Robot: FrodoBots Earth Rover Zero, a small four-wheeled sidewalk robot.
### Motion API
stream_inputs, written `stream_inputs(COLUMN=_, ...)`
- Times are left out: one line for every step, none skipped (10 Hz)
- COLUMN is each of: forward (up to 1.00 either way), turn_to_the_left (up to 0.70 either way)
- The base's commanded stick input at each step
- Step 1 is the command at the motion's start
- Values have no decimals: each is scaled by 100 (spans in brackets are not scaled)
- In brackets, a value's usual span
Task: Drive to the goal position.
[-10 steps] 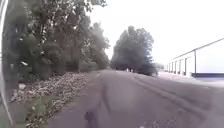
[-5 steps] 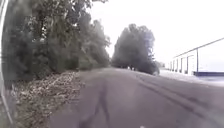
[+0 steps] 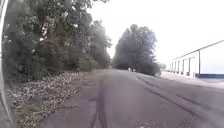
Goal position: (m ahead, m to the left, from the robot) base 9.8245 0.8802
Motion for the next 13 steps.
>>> stream_inputs(forward=70, turn_to_the_left=1)
stream_inputs(forward=70, turn_to_the_left=1)
stream_inputs(forward=70, turn_to_the_left=1)
stream_inputs(forward=70, turn_to_the_left=1)
stream_inputs(forward=70, turn_to_the_left=1)
stream_inputs(forward=70, turn_to_the_left=1)
stream_inputs(forward=70, turn_to_the_left=1)
stream_inputs(forward=70, turn_to_the_left=1)
stream_inputs(forward=70, turn_to_the_left=1)
stream_inputs(forward=70, turn_to_the_left=1)
stream_inputs(forward=70, turn_to_the_left=1)
stream_inputs(forward=70, turn_to_the_left=1)
stream_inputs(forward=70, turn_to_the_left=1)
